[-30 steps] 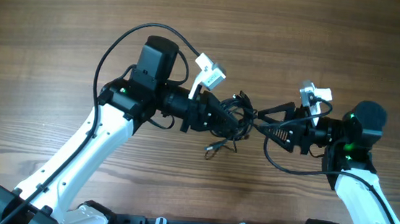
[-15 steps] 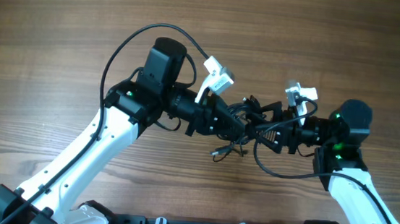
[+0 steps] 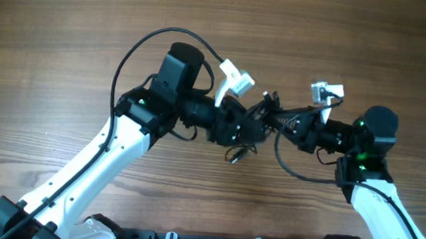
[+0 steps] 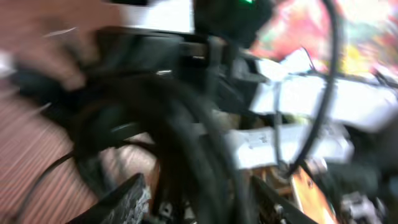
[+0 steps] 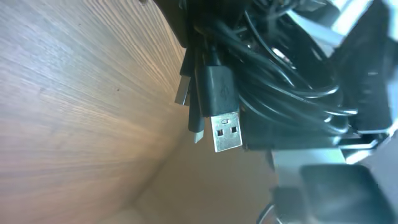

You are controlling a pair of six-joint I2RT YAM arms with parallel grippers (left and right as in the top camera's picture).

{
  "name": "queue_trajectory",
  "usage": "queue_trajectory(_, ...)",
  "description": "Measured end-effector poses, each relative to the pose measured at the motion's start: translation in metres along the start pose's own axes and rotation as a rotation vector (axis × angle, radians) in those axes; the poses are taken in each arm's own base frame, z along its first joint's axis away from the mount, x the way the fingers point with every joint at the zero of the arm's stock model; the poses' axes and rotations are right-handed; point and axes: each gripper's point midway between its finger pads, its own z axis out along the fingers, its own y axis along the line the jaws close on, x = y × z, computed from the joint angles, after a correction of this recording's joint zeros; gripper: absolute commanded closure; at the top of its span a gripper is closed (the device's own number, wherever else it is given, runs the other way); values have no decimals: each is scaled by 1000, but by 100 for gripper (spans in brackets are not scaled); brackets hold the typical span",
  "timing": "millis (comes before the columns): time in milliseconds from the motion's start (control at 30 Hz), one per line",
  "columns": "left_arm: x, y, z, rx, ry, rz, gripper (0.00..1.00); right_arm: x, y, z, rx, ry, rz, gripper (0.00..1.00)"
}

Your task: Untangle cables

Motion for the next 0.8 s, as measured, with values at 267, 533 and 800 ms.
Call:
queue_trajectory(267,-17,58,-5,-350,-155,-276,64,-2,-7,-2,29,-22,175,95)
queue_trajectory(533,-17,68,3,-462,-196,-295,64,-10,-16,-3,74,-77,249,96)
queue_trajectory(800,-8,79,-8,-510,-183,-364,71,-10,-20,-2,91,-89,276,96)
